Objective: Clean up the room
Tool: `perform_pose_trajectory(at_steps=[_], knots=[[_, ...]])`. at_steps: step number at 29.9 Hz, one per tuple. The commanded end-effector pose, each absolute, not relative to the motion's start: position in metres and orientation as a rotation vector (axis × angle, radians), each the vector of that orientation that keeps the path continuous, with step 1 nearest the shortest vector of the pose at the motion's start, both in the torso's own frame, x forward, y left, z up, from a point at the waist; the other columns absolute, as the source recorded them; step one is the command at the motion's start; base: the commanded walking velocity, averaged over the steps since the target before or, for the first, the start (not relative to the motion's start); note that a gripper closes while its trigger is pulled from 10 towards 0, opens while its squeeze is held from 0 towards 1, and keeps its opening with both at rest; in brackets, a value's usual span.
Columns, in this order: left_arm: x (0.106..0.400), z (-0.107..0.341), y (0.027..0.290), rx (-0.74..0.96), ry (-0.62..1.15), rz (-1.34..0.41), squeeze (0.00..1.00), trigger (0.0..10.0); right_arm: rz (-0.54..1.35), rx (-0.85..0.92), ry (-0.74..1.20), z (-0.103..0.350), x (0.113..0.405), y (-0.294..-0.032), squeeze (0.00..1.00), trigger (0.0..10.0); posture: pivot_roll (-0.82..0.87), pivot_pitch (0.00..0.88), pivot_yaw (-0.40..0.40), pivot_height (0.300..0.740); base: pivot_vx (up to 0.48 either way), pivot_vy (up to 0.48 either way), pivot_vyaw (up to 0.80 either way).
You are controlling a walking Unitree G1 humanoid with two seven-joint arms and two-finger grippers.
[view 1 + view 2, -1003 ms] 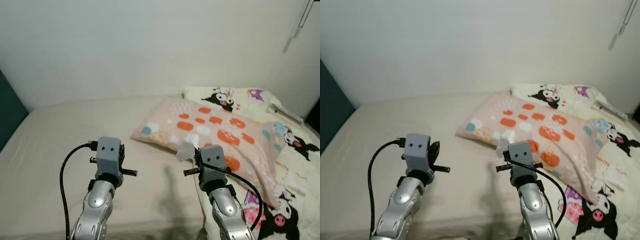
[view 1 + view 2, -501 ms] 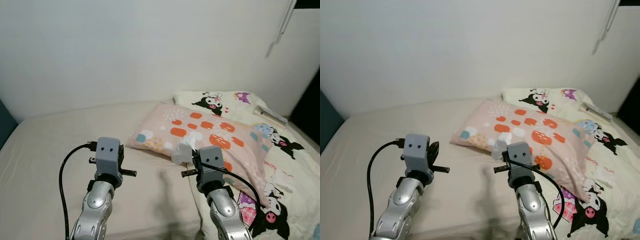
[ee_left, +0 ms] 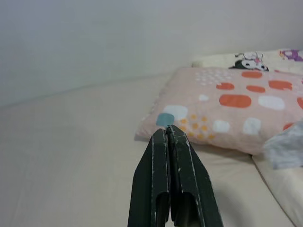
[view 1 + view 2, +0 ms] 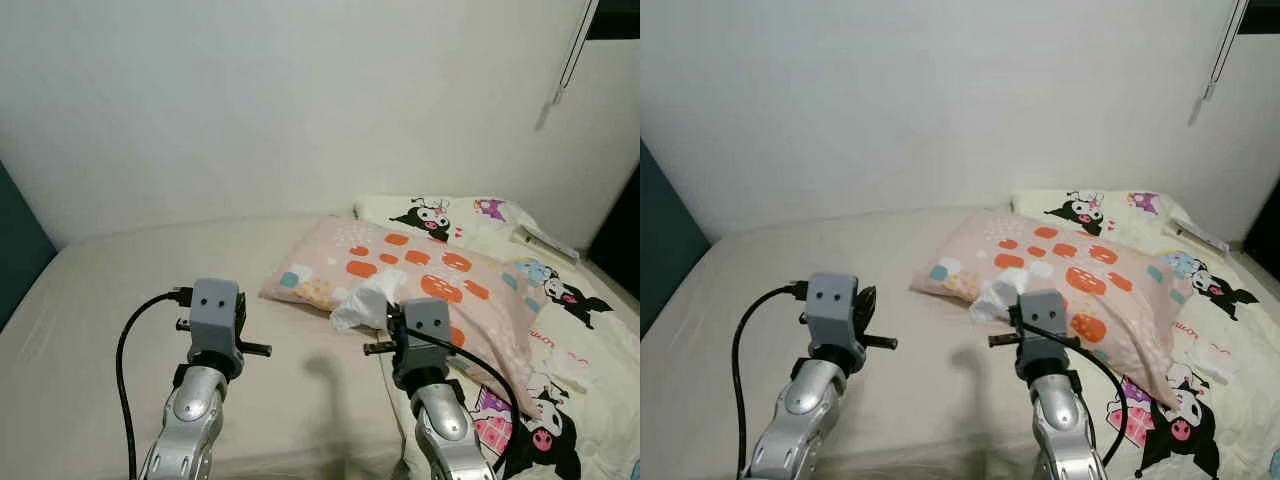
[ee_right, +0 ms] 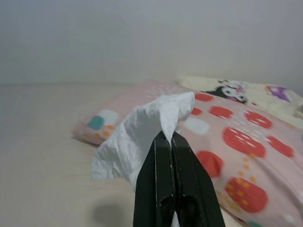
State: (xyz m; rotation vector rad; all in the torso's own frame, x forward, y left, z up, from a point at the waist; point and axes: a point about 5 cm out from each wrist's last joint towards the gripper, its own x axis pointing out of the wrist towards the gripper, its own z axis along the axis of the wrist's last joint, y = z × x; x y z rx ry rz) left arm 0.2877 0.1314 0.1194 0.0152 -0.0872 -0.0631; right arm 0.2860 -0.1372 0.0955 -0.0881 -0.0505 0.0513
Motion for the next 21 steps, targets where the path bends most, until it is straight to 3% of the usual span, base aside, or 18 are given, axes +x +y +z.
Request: perform_pose_trajectory(at_steps=[1,6,21], knots=[[0.286,0.112,0.132,0.027,-0.060,-0.068,0.00,10.0,0.045,-0.087,-0.023,0.089,0.284,-0.140,0.00,10.0,0.01,0.050,-0.003,0.740,0.000,0.000,0.00],[0.284,0.102,0.131,0.025,-0.018,-0.085,0.00,10.0,0.078,-0.122,0.063,0.073,0.279,-0.143,0.00,10.0,0.01,0.054,0.003,0.740,0.000,0.000,0.00],[0.284,0.092,0.131,0.047,0.005,-0.096,0.00,10.0,0.098,-0.167,0.076,0.065,0.276,-0.139,0.00,10.0,0.00,0.059,0.007,0.740,0.000,0.000,0.00]])
